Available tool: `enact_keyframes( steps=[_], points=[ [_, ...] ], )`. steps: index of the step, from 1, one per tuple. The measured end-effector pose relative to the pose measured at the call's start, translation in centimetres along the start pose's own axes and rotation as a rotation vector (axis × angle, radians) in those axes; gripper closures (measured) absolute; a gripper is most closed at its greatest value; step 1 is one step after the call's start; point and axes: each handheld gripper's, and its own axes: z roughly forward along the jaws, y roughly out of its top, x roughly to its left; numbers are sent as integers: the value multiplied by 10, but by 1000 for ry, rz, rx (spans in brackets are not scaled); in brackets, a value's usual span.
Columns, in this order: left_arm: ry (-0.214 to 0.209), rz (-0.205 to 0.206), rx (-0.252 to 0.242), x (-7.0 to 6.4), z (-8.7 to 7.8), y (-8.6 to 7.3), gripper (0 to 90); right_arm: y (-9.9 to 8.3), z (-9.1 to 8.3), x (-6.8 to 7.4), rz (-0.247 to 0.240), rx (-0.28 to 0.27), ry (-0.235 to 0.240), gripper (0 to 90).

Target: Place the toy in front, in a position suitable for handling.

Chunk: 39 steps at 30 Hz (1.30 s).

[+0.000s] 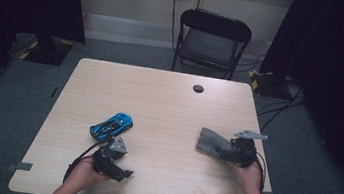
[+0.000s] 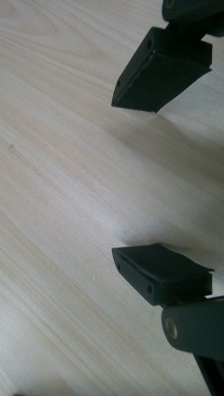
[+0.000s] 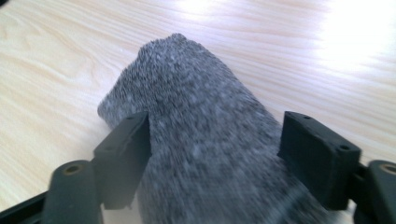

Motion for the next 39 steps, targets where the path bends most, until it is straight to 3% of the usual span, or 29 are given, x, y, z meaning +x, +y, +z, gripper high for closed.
enact_keyframes(
  steps=[4,11,16,18,20,23,25,27,30,33,39],
  points=[
    [0,2,4,-2,1,2,227,-12,-11,-5,-29,17,-2,213],
    [1,1,1,-2,-1,5,226,-36,-22,-10,-26,29,11,208],
    [-8,-60,-11,8,-11,14,235,-52,-22,-4,-78,59,29,167],
    [21,-69,-27,15,-18,19,220,-58,-21,-1,-87,83,47,158],
    [47,-95,-49,25,-25,22,194,-61,-21,3,-117,70,47,157],
    [89,-117,-79,40,-33,25,181,-63,-22,3,-119,57,50,156],
    [87,-142,-87,50,-35,27,185,-66,-22,2,-118,33,50,155],
    [105,-148,-83,59,-38,29,184,-67,-21,2,-117,17,49,155],
    [132,-126,-84,70,-41,34,180,-68,-22,2,-115,16,46,155],
    [144,-169,-73,84,-42,37,173,-68,-22,2,-114,17,45,155],
    [169,-187,-58,106,-37,37,182,-68,-22,2,-113,17,44,156]
  ],
)
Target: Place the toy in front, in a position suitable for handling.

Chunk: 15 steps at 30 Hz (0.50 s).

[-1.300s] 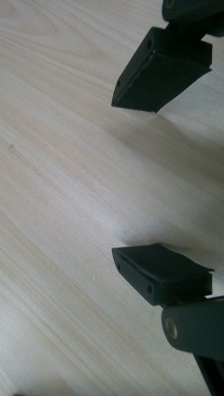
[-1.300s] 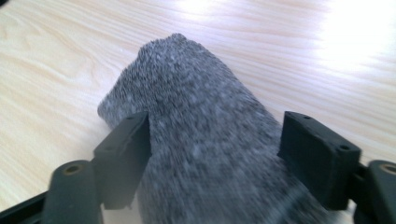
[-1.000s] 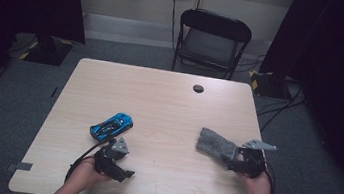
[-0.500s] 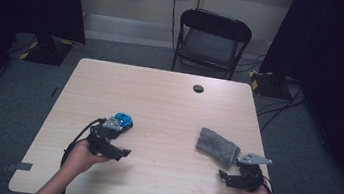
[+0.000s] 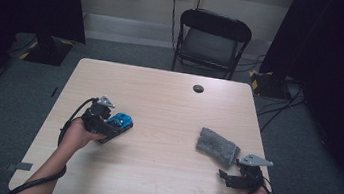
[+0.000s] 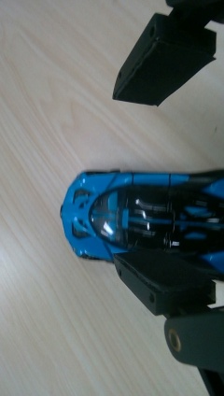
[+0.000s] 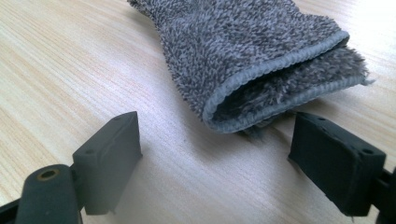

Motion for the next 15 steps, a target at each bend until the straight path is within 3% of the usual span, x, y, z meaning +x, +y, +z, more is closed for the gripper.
enact_keyframes(
  steps=[5,15],
  points=[
    [23,-3,17,9,14,-3,191,0,0,0,0,0,0,156],
    [22,11,69,15,28,-5,194,0,0,0,0,0,-1,156]
  ],
)
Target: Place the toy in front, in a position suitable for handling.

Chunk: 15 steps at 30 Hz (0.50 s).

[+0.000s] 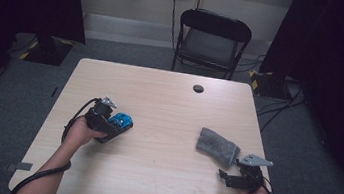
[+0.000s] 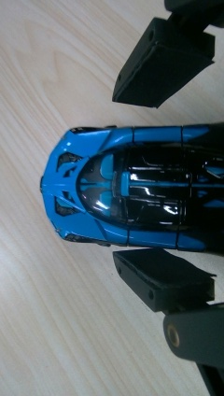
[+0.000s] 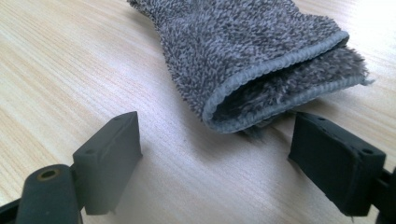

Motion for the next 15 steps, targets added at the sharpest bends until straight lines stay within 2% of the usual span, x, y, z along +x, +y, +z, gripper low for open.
enact_keyframes(
  steps=[2,7,10,15],
  points=[
    [13,-3,12,1,2,0,195,0,0,0,0,0,0,156],
    [7,-6,37,3,7,0,195,0,0,0,0,0,0,156],
    [-6,-18,32,4,8,0,196,0,0,0,0,0,0,156],
    [-2,-15,46,4,11,0,196,0,0,0,0,0,0,156]
  ],
)
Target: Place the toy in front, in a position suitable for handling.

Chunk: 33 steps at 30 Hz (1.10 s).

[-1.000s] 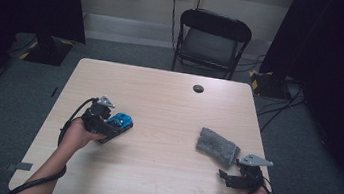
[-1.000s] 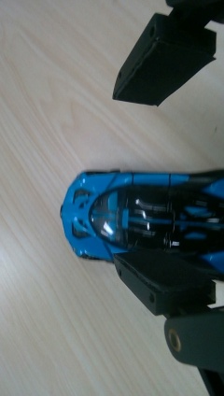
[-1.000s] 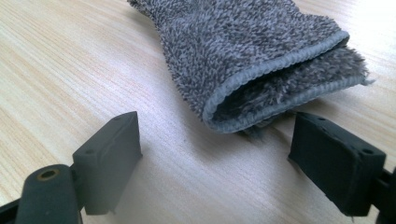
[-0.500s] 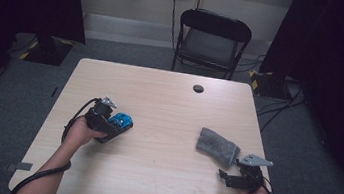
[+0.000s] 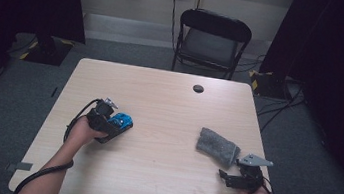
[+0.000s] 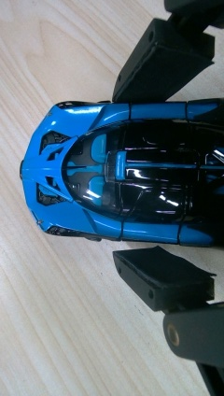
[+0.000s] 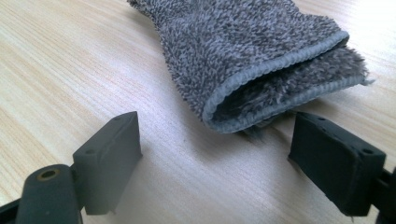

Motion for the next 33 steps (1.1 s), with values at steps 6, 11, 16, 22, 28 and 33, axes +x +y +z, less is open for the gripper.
enact_keyframes(
  steps=[6,11,16,22,28,33],
  points=[
    [8,11,12,-1,6,-2,193,0,0,0,0,0,0,156],
    [19,28,21,-2,6,-2,203,0,0,0,0,0,0,156],
    [4,47,5,-2,5,-3,256,0,0,0,0,0,0,156],
    [15,31,38,-4,5,1,259,0,0,0,0,0,0,156],
    [35,0,39,-8,5,1,261,0,0,0,0,0,0,156],
    [42,-11,55,-9,1,3,262,0,0,0,1,0,1,156]
  ],
)
